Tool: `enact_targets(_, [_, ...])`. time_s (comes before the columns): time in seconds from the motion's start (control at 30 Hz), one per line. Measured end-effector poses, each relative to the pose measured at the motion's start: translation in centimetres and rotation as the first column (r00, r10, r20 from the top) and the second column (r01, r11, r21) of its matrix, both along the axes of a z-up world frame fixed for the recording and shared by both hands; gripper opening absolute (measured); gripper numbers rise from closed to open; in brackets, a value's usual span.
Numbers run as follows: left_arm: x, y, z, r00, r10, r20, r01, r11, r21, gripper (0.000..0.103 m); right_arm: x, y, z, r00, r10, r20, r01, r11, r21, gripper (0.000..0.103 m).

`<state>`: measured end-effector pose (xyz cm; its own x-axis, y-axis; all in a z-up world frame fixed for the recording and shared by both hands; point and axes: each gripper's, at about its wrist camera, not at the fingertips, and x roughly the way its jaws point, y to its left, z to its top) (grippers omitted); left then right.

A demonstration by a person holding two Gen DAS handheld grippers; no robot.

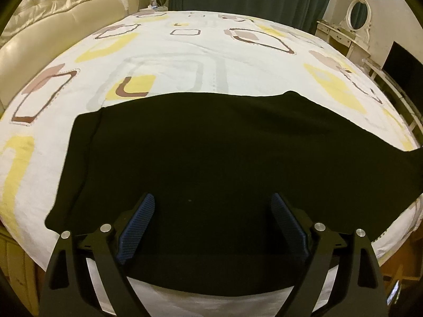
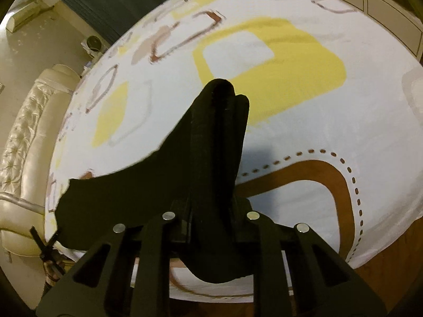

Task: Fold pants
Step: 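Carry the leg ends over the folded pants with the right gripper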

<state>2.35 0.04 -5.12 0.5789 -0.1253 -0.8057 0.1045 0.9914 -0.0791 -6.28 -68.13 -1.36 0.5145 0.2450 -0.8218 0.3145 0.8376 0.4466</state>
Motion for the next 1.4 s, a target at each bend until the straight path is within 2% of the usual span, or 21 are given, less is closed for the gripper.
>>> enact_targets(0.27, [0.1,0.3,-0.3,1.000,0.005,-0.024,-0.006,1.000,-0.030,0.089,0.5,4.0,4.9,0.998,0.037,0.055,-0.036,0.999,-0.026,0.018])
enact_targets(0.33, [0.0,0.2,-0.5,1.000,-0.002,-0.019,0.001,1.000,-0.018,0.089,0.9,5.4,5.9,0.997,0.050,0.065,-0.048,0.998,-0.032,0.018])
enact_targets(0.43, [-0.3,0.0,-0.6,1.000,-0.015,-0.012,0.015,1.000,0.001,0.089,1.3,7.5,7.2,0.994,0.066,0.083,-0.062,0.997,-0.053,0.018])
enact_targets(0.83, [-0.2,0.1,-0.7,1.000,-0.015,-0.011,0.015,1.000,-0.009,0.089,2.3,16.8,11.2,0.972,0.162,0.169,-0.145,0.984,-0.105,0.018])
enact_targets(1.03, [-0.3,-0.1,-0.9,1.000,-0.019,-0.007,0.019,1.000,0.000,0.089,3.3,21.7,11.3,0.963,0.209,0.167,-0.186,0.972,-0.143,0.018])
enact_targets(1.4, [-0.3,-0.1,-0.8,1.000,-0.020,-0.003,0.020,1.000,0.003,0.089,5.0,29.4,7.9,0.963,0.242,0.120,-0.221,0.961,-0.165,0.018])
